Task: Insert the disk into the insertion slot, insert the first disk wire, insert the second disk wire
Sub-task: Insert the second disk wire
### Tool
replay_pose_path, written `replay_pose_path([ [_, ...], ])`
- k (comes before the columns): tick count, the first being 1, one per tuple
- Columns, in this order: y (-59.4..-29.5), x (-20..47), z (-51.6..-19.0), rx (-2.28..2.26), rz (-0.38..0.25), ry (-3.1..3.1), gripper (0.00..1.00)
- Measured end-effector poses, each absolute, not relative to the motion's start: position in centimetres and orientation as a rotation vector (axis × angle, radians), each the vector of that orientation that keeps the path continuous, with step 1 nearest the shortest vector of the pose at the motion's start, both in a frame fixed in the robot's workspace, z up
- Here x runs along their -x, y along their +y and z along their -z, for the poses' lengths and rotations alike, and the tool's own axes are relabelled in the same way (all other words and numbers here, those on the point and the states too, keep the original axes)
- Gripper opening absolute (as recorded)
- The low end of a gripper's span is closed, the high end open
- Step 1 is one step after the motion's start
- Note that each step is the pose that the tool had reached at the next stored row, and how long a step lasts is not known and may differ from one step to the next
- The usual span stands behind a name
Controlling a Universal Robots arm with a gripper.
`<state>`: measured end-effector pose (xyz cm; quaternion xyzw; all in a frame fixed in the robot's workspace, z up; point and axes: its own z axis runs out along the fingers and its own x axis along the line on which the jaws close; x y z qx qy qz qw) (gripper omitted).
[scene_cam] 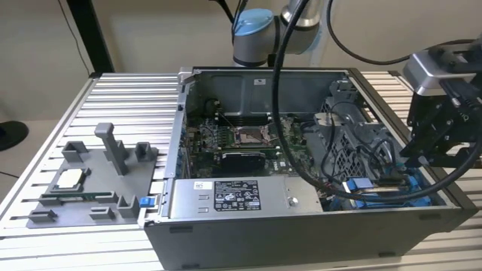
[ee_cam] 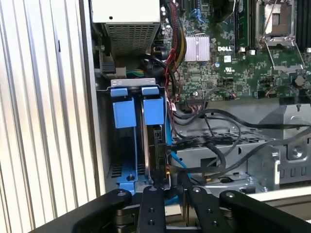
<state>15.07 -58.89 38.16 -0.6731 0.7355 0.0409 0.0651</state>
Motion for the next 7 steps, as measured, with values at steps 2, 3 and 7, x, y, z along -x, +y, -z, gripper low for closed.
replay_pose_path([
  [2, -58.89, -15.07, -38.37, 2.031, -0.124, 2.22, 1.0],
  [3, -58.89, -15.07, -38.37, 2.031, -0.124, 2.22, 1.0],
  [7, -58.89, -15.07, -38.4, 2.031, -0.124, 2.22, 1.0],
])
